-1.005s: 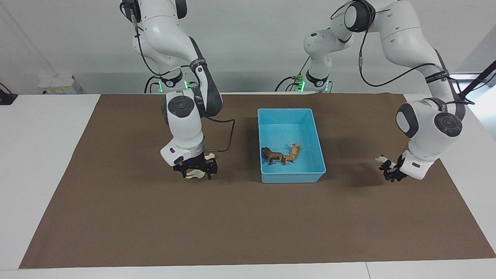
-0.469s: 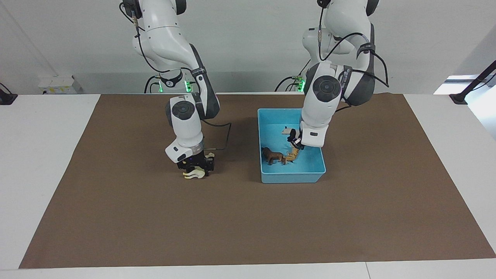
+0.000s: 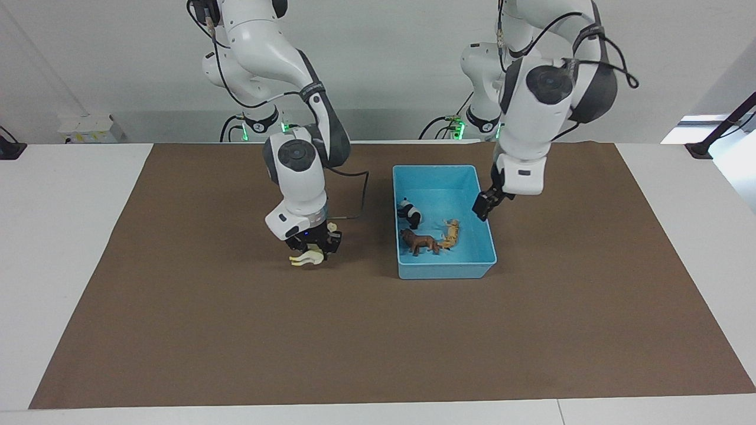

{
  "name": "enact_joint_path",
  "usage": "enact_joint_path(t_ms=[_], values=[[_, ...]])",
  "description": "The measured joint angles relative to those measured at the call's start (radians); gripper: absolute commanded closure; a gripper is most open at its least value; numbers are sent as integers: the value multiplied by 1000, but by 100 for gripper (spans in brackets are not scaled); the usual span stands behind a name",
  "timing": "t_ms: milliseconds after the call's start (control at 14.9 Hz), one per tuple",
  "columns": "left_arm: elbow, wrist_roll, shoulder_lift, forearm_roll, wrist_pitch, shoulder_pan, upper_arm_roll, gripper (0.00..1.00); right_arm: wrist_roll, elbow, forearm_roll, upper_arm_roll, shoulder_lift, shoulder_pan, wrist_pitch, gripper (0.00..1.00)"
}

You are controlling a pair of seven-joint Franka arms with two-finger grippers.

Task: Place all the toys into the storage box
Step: 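Grasp the cream horse with the right gripper while the left gripper withdraws, then carry the cream horse over the blue box with the right gripper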

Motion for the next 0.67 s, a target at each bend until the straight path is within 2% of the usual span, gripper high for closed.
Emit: enact_joint_path(t_ms=[134, 201, 402, 536, 670], values=[[16, 234, -69, 0, -91, 84, 5, 0, 85, 224, 8, 8, 24, 41, -231, 100], [16, 352, -95, -1, -128, 119, 7, 0, 130, 343, 19, 15, 49, 65, -310, 100], [17, 605, -119, -1, -199, 195, 10, 0, 223, 625, 28, 34, 172, 158, -378, 100], [28, 690, -117, -2, -211, 228, 10, 0, 256, 695, 29, 59, 238, 214, -359, 100], [37, 733, -116, -3, -216, 234, 8, 0, 277, 716, 29, 65, 281, 264, -345, 100]])
